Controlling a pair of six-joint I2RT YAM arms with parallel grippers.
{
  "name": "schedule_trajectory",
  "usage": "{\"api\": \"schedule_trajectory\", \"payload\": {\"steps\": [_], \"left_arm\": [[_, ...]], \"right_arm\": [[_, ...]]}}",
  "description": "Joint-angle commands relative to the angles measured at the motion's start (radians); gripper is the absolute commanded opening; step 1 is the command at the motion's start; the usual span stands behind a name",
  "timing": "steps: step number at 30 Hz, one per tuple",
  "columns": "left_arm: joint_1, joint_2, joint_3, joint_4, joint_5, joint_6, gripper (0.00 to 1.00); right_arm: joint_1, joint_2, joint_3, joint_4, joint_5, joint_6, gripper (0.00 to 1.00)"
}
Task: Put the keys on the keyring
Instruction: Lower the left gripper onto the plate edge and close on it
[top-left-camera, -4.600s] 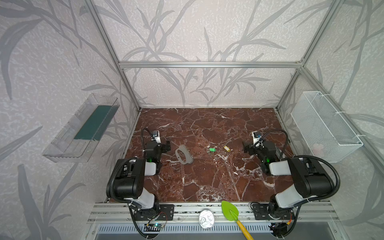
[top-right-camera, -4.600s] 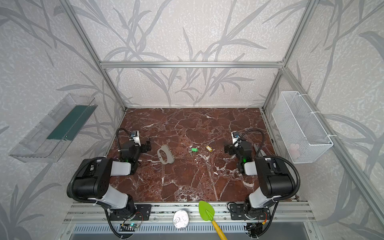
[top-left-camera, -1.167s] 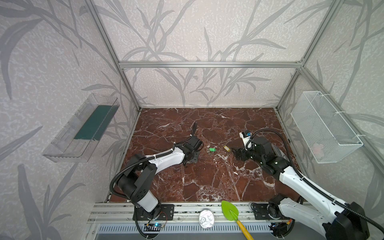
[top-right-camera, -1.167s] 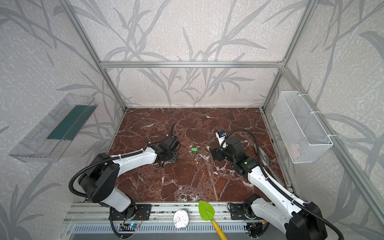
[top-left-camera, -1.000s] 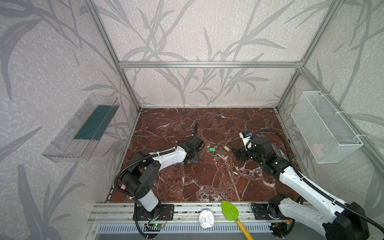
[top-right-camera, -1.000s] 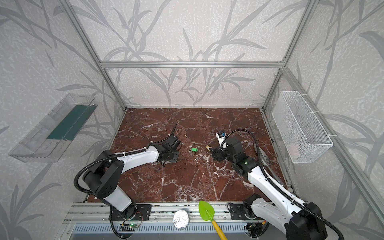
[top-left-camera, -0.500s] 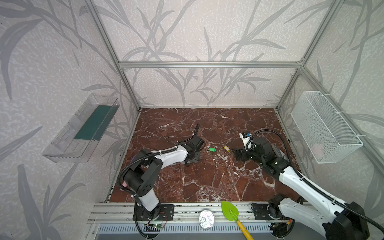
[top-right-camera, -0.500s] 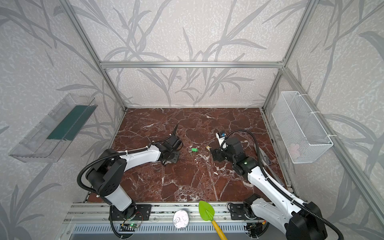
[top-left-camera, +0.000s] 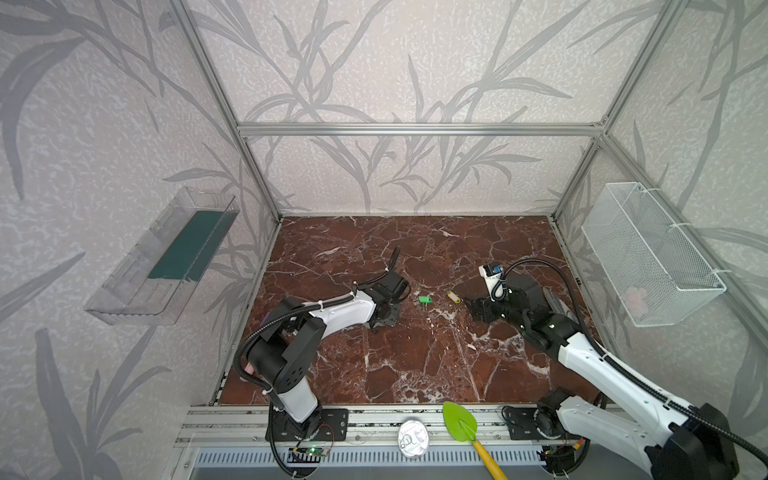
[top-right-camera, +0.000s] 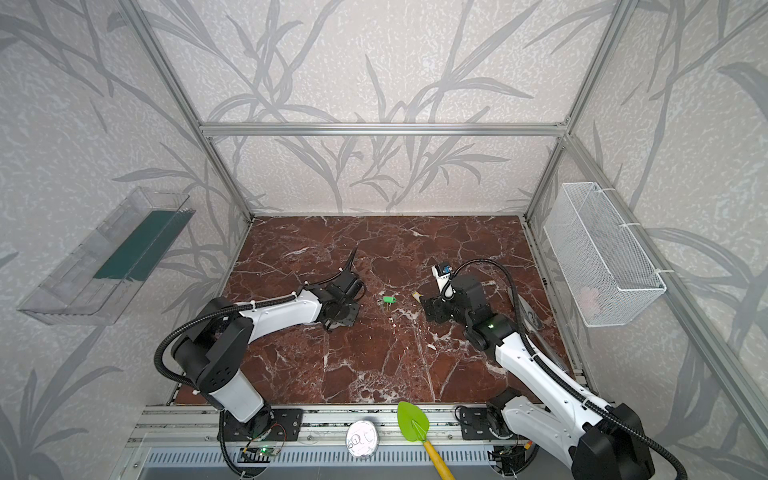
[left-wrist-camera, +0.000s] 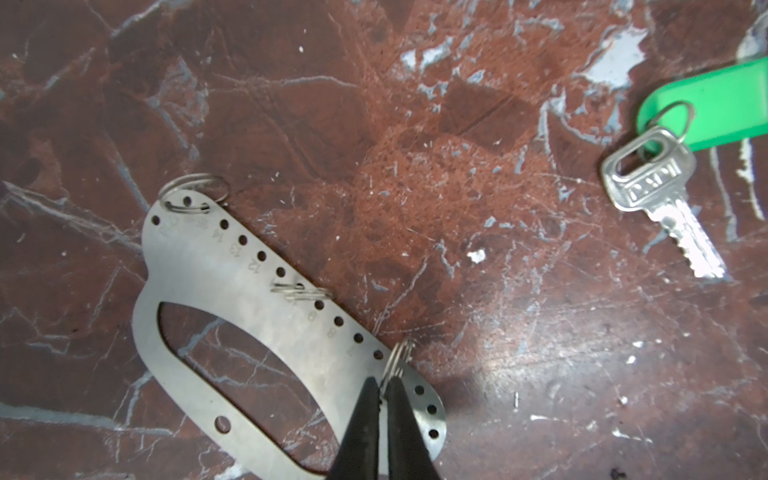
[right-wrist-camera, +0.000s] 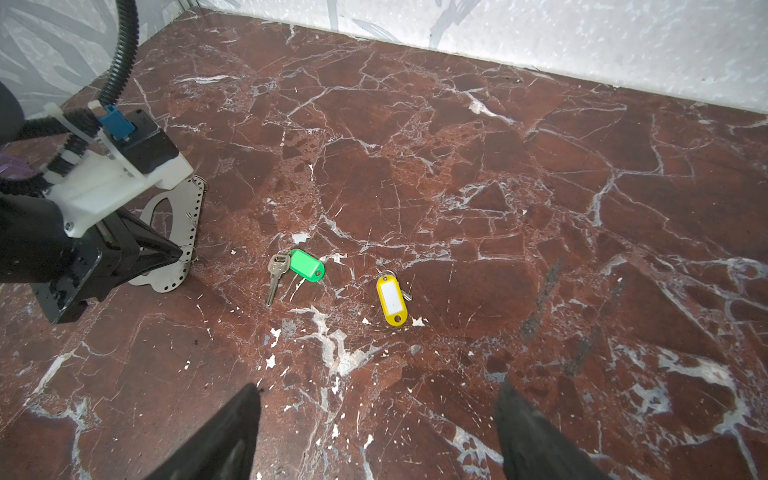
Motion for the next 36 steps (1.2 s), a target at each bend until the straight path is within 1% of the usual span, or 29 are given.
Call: {"api": "schedule_trajectory", "payload": {"steps": [1,5,11,18,26,36], "left_arm": [[-0.003,-0.01,-0.007,-0.003,0.013,-0.008,0.07],[-0.003,-0.028,-0.021,0.011,0.024,-0.004,0.07],[-0.008,-0.033,-0.025,0.013,0.008,-0.002,0.2],[-0.008,-0.024,-0.015,0.012,0.0,-0.002,0.25],[-0.009,0.006,0.036,-0.031,0.027,0.001,0.26],[-0.008,0.053,0.105,-0.106,0.026,-0.009,0.22]], "right_arm": [[0.003,0.001,-0.007,-0.009,0.011,-0.009,0.86],[0.003,0.003,-0.007,-0.008,0.009,-0.009,0.86],[0.004,-0.001,-0.007,-0.012,0.008,-0.01,0.86],[0.003,-0.009,-0.01,-0.017,0.013,-0.011,0.86],[0.004,-0.011,-0.008,-0.02,0.016,-0.014,0.86],[0.003,-0.012,-0.008,-0.026,0.021,-0.017,0.86]]}}
